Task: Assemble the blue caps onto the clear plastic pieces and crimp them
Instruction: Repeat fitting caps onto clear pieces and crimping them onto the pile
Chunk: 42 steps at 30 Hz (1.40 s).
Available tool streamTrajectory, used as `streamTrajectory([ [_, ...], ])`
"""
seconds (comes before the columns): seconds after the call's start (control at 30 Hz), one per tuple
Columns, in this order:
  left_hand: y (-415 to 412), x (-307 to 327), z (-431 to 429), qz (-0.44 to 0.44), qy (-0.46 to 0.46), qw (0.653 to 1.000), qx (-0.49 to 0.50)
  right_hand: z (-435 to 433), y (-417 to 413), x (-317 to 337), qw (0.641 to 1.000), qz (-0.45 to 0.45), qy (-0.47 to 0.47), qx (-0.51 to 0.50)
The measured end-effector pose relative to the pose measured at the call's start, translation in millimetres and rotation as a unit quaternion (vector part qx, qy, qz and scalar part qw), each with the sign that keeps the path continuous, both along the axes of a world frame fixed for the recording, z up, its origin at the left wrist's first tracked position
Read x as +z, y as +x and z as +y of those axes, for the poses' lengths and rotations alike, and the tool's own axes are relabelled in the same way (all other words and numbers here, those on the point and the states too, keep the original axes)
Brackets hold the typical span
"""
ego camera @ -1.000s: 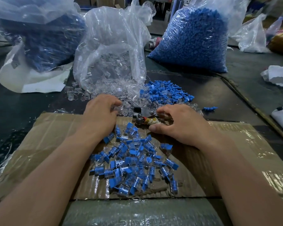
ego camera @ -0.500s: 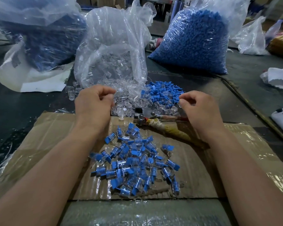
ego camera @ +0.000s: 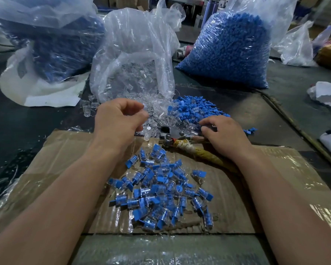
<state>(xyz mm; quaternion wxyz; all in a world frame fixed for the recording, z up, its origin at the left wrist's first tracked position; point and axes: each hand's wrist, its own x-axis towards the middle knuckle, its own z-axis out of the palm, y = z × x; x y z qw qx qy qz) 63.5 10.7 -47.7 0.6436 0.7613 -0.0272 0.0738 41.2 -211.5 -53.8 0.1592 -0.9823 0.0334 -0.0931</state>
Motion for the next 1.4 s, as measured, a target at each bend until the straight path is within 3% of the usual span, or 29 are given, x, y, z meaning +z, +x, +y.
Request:
streamTrajectory([
  [0.17, -5.4, 3.6, -6.0, 0.015, -0.027, 0.999, -0.025, 2.0, 1.1, -0.5, 1.0, 0.013, -0.009, 0.007],
  [0.63, -12.6, 4.7, -10.4, 0.019, -0.029, 0.997, -0.062, 2.5, -0.5, 1.2, 0.996, -0.004, 0.089, -0.014],
  [0.9, -12.2, 5.0, -9.7, 0.014, -0.024, 0.998, -0.063, 0.9, 0.9, -2.6, 0.998, -0.027, 0.05, -0.03],
  [1.2, -12.5, 5.4, -10.6, 0.014, -0.022, 0.997, -0.066, 3.1, -1.2, 0.3, 0.999, 0.028, 0.015, -0.007],
  [1.3, -13.1, 5.7, -10.3, 0.022, -0.026, 0.997, -0.067, 4.7, -1.0, -0.9, 1.0, 0.013, -0.004, -0.005],
  [1.4, -14.4, 6.2, -10.3, 0.024, -0.03, 0.997, -0.07, 5.9, -2.7, 0.2, 0.998, -0.053, 0.036, -0.006],
])
